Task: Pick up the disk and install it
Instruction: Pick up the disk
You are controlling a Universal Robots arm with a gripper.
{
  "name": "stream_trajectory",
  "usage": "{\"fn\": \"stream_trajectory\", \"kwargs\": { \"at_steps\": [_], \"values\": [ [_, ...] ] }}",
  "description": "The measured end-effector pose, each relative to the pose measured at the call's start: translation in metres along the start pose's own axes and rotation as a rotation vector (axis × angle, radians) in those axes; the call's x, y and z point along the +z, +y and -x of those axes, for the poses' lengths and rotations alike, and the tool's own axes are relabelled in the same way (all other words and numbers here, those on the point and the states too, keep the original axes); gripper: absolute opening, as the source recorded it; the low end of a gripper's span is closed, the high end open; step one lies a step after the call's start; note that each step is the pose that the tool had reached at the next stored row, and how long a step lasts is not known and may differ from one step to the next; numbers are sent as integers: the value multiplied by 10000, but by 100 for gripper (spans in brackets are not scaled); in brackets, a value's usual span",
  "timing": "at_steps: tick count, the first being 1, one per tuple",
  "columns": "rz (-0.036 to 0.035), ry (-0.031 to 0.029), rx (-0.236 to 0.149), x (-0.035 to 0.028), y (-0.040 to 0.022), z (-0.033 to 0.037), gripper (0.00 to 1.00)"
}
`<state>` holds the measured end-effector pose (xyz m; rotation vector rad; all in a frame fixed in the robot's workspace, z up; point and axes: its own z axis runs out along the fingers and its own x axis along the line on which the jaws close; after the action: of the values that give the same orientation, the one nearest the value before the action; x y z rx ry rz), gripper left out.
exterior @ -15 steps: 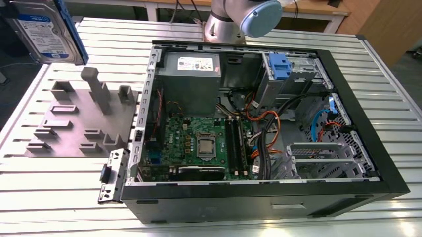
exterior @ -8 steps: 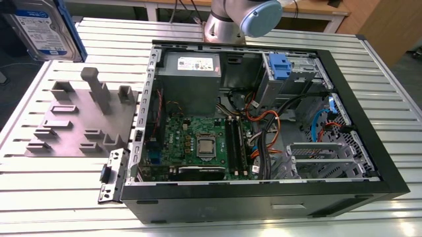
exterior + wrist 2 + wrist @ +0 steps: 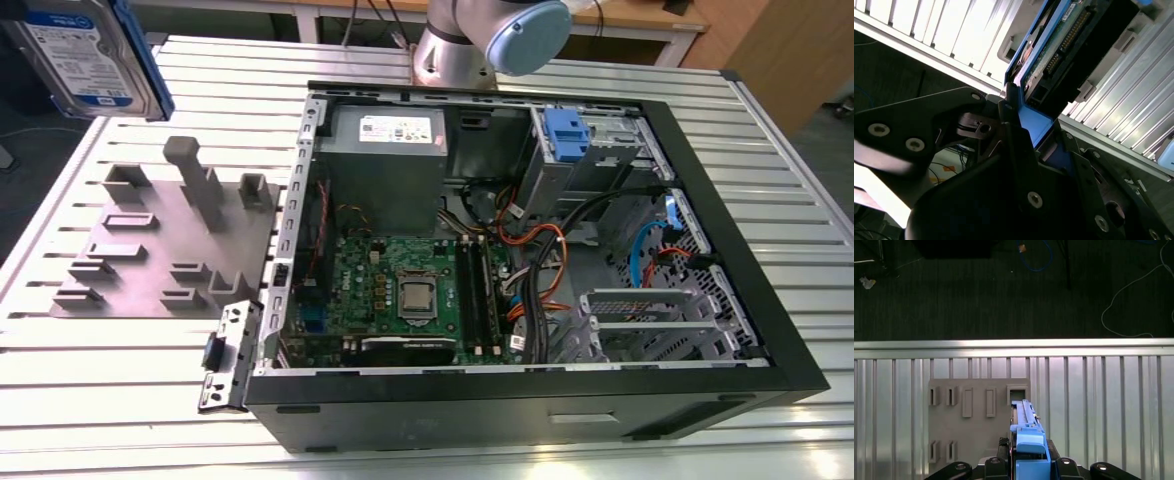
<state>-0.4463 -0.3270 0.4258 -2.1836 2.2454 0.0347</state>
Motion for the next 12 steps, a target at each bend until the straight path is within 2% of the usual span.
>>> {"fn": "stream_trajectory", "kwargs": {
  "at_steps": [12],
  "values": [
    [2,1,-48,-8,0,0,36]
  ]
}}
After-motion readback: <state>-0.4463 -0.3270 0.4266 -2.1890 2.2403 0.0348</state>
